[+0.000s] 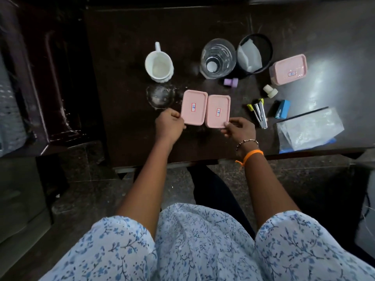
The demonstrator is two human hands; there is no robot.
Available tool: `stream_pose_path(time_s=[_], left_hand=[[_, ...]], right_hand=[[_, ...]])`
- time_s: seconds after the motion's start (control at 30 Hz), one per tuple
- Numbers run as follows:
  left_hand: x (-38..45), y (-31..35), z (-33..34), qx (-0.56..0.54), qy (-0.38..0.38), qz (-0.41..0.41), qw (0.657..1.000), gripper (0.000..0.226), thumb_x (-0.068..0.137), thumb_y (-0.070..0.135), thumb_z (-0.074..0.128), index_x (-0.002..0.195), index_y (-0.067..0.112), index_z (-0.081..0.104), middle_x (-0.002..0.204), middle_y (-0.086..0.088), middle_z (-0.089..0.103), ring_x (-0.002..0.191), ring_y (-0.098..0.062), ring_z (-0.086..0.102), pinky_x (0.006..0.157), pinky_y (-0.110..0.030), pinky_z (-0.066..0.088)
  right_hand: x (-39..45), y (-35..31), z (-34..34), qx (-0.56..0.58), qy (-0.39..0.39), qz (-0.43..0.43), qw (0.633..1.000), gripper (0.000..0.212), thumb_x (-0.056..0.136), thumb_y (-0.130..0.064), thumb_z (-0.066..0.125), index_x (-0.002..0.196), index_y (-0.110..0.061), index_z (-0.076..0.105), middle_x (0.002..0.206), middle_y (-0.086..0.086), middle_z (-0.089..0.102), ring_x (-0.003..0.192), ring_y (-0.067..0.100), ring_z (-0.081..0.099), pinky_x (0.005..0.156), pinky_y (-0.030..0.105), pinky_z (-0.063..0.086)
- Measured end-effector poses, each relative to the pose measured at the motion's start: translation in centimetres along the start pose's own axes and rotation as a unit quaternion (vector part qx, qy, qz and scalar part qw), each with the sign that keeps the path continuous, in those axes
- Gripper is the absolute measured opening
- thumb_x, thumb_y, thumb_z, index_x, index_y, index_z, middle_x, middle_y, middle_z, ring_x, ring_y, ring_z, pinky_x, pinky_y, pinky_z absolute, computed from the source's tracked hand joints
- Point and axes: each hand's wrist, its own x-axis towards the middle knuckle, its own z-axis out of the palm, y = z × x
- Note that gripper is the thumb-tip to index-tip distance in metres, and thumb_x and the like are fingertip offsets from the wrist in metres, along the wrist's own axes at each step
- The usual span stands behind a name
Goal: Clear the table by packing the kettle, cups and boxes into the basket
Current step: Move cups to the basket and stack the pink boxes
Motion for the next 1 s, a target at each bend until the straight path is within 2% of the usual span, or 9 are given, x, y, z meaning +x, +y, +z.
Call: stream_pose_path(time_s=[0.2, 0.33, 0.5, 0.6, 0.67, 0.7, 0.8, 0.9, 1.0], left_hand=[[-3.3, -2.2, -9.6, -0.104, 0.066, 0.024, 0.992, 0.024, 0.086, 0.006, 0.054, 0.073, 0.025, 0.053, 0.069, 0.000, 0.063, 0.069, -0.016, 0.067, 0.069, -0.030, 0.057], [-4.3, -2.5, -18.4, -0.162, 0.150, 0.053, 0.974, 0.021, 0.087, 0.008, 0.057, 0.077, 0.026, 0.055, 0.070, 0.001, 0.064, 0.064, -0.008, 0.066, 0.064, -0.021, 0.056], [-3.6, -2.8, -29.1, -0.208, 0.226, 0.078, 0.948, 0.019, 0.086, 0.005, 0.059, 0.077, 0.022, 0.055, 0.069, 0.001, 0.063, 0.052, 0.001, 0.064, 0.058, -0.018, 0.055], [-2.2, -2.5, -34.3, -0.159, 0.285, 0.066, 0.943, 0.008, 0.082, 0.008, 0.059, 0.083, 0.016, 0.058, 0.071, -0.002, 0.067, 0.060, -0.003, 0.068, 0.064, -0.023, 0.056], [-1.1, -1.8, -37.0, -0.093, 0.320, 0.060, 0.941, 0.009, 0.081, 0.010, 0.056, 0.088, 0.012, 0.062, 0.083, -0.011, 0.072, 0.080, -0.022, 0.071, 0.076, -0.033, 0.056], [-0.5, -1.2, -38.0, -0.046, 0.343, 0.061, 0.936, 0.014, 0.080, 0.010, 0.055, 0.090, 0.009, 0.064, 0.089, -0.014, 0.073, 0.085, -0.027, 0.070, 0.077, -0.032, 0.054], [1.3, 0.6, -40.2, 0.064, 0.391, 0.058, 0.916, 0.024, 0.081, 0.010, 0.052, 0.097, 0.006, 0.069, 0.099, -0.017, 0.072, 0.095, -0.032, 0.065, 0.070, -0.029, 0.043], [3.9, 1.6, -41.3, 0.115, 0.348, 0.036, 0.930, 0.029, 0.082, 0.009, 0.048, 0.102, 0.001, 0.067, 0.108, -0.021, 0.068, 0.103, -0.037, 0.061, 0.080, -0.036, 0.046], [6.2, 1.9, -41.6, 0.117, 0.289, 0.020, 0.950, 0.031, 0.082, 0.007, 0.050, 0.108, -0.001, 0.066, 0.113, -0.021, 0.066, 0.107, -0.036, 0.061, 0.087, -0.036, 0.048]], right_hand=[[-6.6, -1.6, 6.2, -0.003, -0.084, -0.075, 0.994, 0.019, 0.088, 0.003, 0.055, 0.106, 0.010, 0.057, 0.065, 0.008, 0.058, 0.040, -0.002, 0.057, 0.044, 0.009, 0.047], [-11.2, -4.3, 12.7, 0.040, -0.155, -0.108, 0.981, 0.009, 0.088, 0.001, 0.055, 0.095, -0.004, 0.061, 0.065, 0.003, 0.062, 0.045, -0.001, 0.059, 0.048, 0.010, 0.049], [-15.8, -8.5, 21.5, 0.064, -0.234, -0.133, 0.961, 0.015, 0.090, -0.005, 0.055, 0.085, -0.017, 0.062, 0.076, 0.006, 0.062, 0.051, 0.001, 0.062, 0.054, 0.014, 0.053], [-17.8, -10.9, 26.2, 0.064, -0.251, -0.147, 0.955, 0.014, 0.089, -0.005, 0.056, 0.083, -0.017, 0.062, 0.072, 0.002, 0.065, 0.052, 0.002, 0.063, 0.054, 0.014, 0.054], [-18.7, -12.1, 28.7, 0.063, -0.253, -0.156, 0.953, 0.014, 0.089, -0.005, 0.057, 0.082, -0.016, 0.063, 0.068, 0.000, 0.066, 0.052, 0.002, 0.064, 0.054, 0.014, 0.054], [-19.0, -12.7, 29.8, 0.063, -0.255, -0.161, 0.951, 0.013, 0.088, -0.005, 0.058, 0.082, -0.016, 0.063, 0.068, 0.000, 0.067, 0.052, 0.002, 0.064, 0.054, 0.014, 0.053], [-19.5, -14.1, 32.5, 0.053, -0.252, -0.182, 0.949, 0.013, 0.089, -0.006, 0.058, 0.082, -0.015, 0.062, 0.069, 0.001, 0.067, 0.052, 0.002, 0.064, 0.055, 0.013, 0.053], [-19.4, -14.9, 34.6, 0.040, -0.229, -0.202, 0.951, 0.011, 0.089, -0.005, 0.058, 0.082, -0.014, 0.061, 0.073, 0.005, 0.064, 0.052, 0.001, 0.064, 0.055, 0.013, 0.054], [-19.0, -15.4, 36.5, 0.020, -0.196, -0.207, 0.958, 0.004, 0.088, -0.003, 0.057, 0.090, -0.006, 0.060, 0.072, 0.006, 0.063, 0.050, 0.001, 0.064, 0.054, 0.012, 0.054]])
